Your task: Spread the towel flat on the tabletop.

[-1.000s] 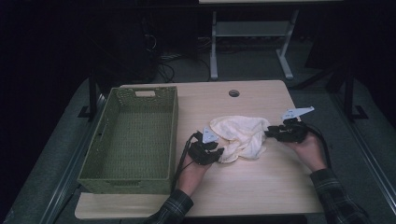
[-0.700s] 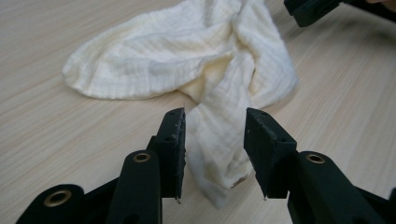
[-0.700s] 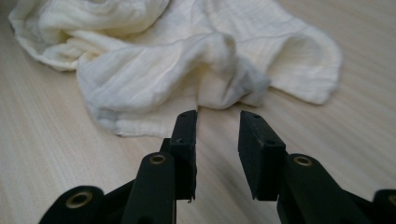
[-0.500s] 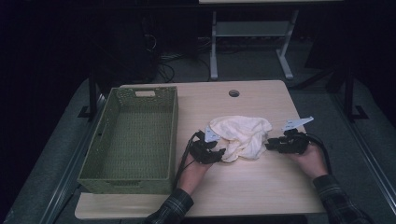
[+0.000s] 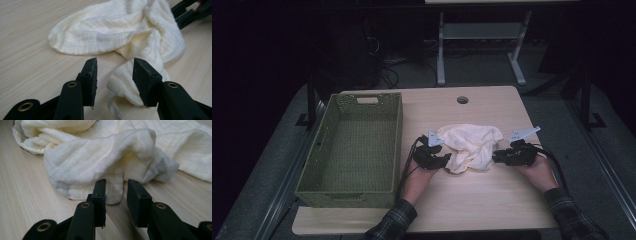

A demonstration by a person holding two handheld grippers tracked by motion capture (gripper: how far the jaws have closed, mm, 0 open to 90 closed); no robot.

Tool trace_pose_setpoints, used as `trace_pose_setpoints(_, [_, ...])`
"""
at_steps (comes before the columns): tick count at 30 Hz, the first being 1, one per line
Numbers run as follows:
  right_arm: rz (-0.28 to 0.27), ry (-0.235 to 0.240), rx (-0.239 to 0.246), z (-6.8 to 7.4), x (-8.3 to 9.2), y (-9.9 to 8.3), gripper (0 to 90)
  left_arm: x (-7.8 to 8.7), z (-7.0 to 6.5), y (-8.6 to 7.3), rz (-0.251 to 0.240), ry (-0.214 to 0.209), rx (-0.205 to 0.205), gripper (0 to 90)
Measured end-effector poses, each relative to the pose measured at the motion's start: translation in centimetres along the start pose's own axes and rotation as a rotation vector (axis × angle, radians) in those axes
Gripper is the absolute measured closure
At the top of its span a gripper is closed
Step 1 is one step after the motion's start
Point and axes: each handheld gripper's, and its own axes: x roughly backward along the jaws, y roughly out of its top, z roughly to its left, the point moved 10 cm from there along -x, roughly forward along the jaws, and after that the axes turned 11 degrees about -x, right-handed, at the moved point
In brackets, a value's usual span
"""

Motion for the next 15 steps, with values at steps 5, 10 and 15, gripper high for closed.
trace_pose_setpoints(5, [-0.004, -0.012, 0.021, 0.0, 0.0, 0.0, 72.5, -1.5, 0.4, -0.8, 0.035, -0.028, 0.011, 54.1])
trace_pose_setpoints(10, [0.004, -0.003, 0.035, 0.3, 0.0, -0.1, 79.9, -2.2, 0.1, -2.0, 0.111, -0.061, -0.003, 66.2])
trace_pose_setpoints(15, [0.011, 0.009, 0.05, 0.5, 0.0, -0.2, 85.9, -2.2, -0.5, -2.0, 0.135, -0.101, -0.013, 85.0])
